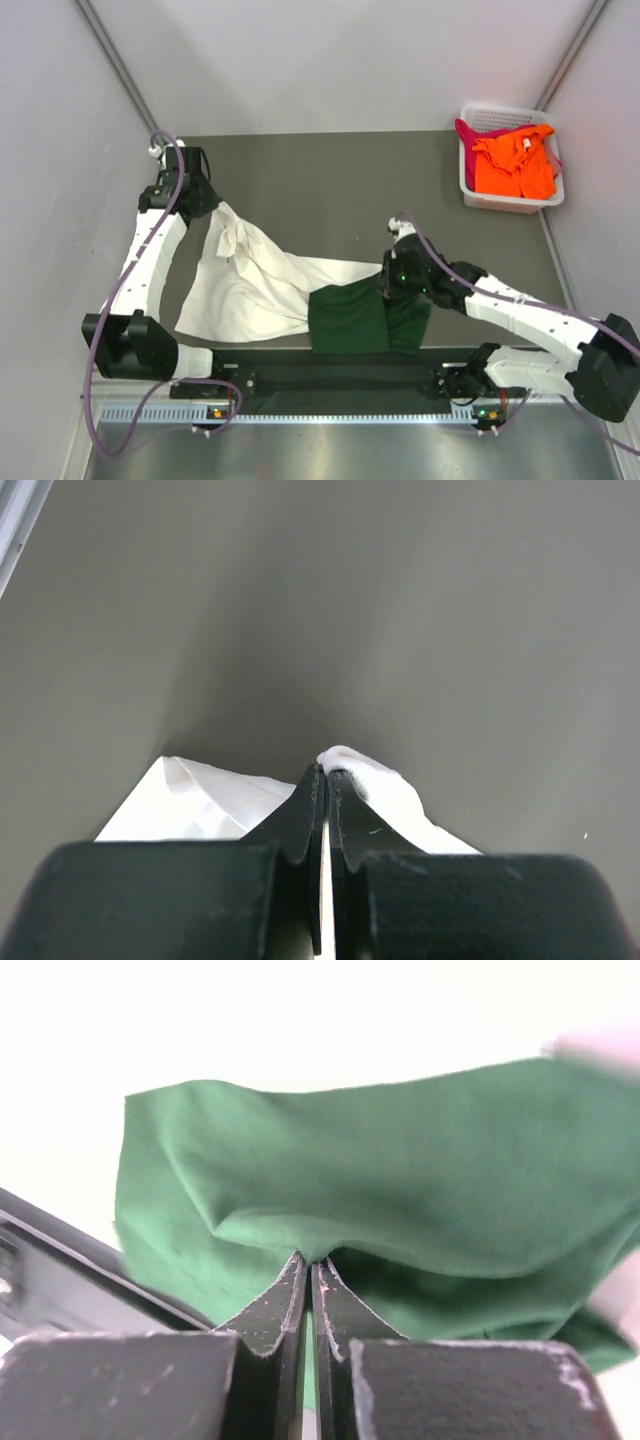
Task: Fold and stack the t-shirts
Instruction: Flatten the tshirt out
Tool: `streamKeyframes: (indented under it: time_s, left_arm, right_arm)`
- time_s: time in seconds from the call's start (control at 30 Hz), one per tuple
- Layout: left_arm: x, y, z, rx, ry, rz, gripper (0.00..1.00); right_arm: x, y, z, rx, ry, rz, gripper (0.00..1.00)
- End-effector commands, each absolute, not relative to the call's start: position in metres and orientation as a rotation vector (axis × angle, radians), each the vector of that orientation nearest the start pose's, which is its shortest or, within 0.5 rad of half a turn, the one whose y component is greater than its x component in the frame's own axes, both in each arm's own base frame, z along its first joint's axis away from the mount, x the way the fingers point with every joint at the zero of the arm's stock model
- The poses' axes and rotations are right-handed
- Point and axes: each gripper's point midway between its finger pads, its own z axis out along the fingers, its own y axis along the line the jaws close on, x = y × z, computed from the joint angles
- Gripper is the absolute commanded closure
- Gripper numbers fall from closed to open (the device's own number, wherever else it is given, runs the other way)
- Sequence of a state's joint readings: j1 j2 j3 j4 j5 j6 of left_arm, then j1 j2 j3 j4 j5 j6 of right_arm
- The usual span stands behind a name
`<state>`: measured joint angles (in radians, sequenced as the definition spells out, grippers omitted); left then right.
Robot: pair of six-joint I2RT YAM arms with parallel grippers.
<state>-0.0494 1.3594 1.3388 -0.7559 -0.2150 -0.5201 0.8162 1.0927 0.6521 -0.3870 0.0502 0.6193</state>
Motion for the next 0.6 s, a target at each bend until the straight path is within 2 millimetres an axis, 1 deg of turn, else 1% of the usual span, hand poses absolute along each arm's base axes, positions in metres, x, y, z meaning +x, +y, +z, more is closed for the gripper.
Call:
streamKeyframes:
  time_s: [0.0,0.03,0.07,0.1,0.13,0.17,0.2,0.23,0.27,0.3,0.33,0.37,0.4,0.43,0.5,0.53,0.57]
  left_arm:
    - [0.373,-0.004,0.230,-0.613,2.218,-0.066,1.00]
    - [0.375,-0.007,0.229,-0.606,2.233,-0.091,1.00]
    - [0.382,-0.006,0.228,-0.613,2.242,-0.098,1.00]
    - [0.385,-0.007,0.228,-0.614,2.250,-0.104,1.00]
    - [0.392,-0.005,0.233,-0.619,2.248,-0.107,1.00]
    - [0.396,-0.003,0.238,-0.620,2.243,-0.104,1.00]
    - [0.400,-0.001,0.244,-0.621,2.235,-0.103,1.00]
    - [0.409,0.000,0.260,-0.619,2.217,-0.106,1.00]
    - [0.413,0.001,0.270,-0.612,2.208,-0.107,1.00]
    - [0.416,0.002,0.281,-0.609,2.197,-0.106,1.00]
    - [0.420,0.012,0.303,-0.631,2.167,-0.095,1.00]
    - [0.420,0.016,0.316,-0.632,2.141,-0.082,1.00]
    - [0.420,0.019,0.329,-0.631,2.115,-0.076,1.00]
    - [0.418,0.021,0.352,-0.624,2.060,-0.081,1.00]
    - [0.411,0.025,0.366,-0.629,2.030,-0.071,1.00]
    - [0.404,0.024,0.371,-0.625,2.016,-0.081,1.00]
    - [0.400,0.023,0.372,-0.623,2.011,-0.088,1.00]
  right_arm:
    - [0.241,0.231,0.159,-0.154,2.273,0.621,1.00]
    - [0.253,0.231,0.180,-0.152,2.241,0.623,1.00]
    - [0.261,0.229,0.192,-0.143,2.220,0.625,1.00]
    - [0.276,0.217,0.204,-0.099,2.200,0.610,1.00]
    - [0.286,0.216,0.227,-0.105,2.169,0.624,1.00]
    - [0.294,0.210,0.240,-0.087,2.148,0.626,1.00]
    - [0.309,0.193,0.252,-0.038,2.129,0.609,1.00]
    - [0.317,0.190,0.279,-0.041,2.093,0.632,1.00]
    - [0.324,0.181,0.292,-0.025,2.074,0.628,1.00]
    - [0.335,0.164,0.304,0.010,2.056,0.605,1.00]
    - [0.335,0.161,0.332,0.000,2.019,0.638,1.00]
    - [0.335,0.156,0.344,0.001,2.000,0.640,1.00]
    - [0.336,0.145,0.357,0.013,1.976,0.625,1.00]
    - [0.331,0.140,0.374,0.010,1.948,0.624,1.00]
    - [0.324,0.133,0.383,0.016,1.930,0.614,1.00]
    - [0.314,0.133,0.381,0.001,1.935,0.628,1.00]
    - [0.307,0.135,0.378,-0.011,1.938,0.650,1.00]
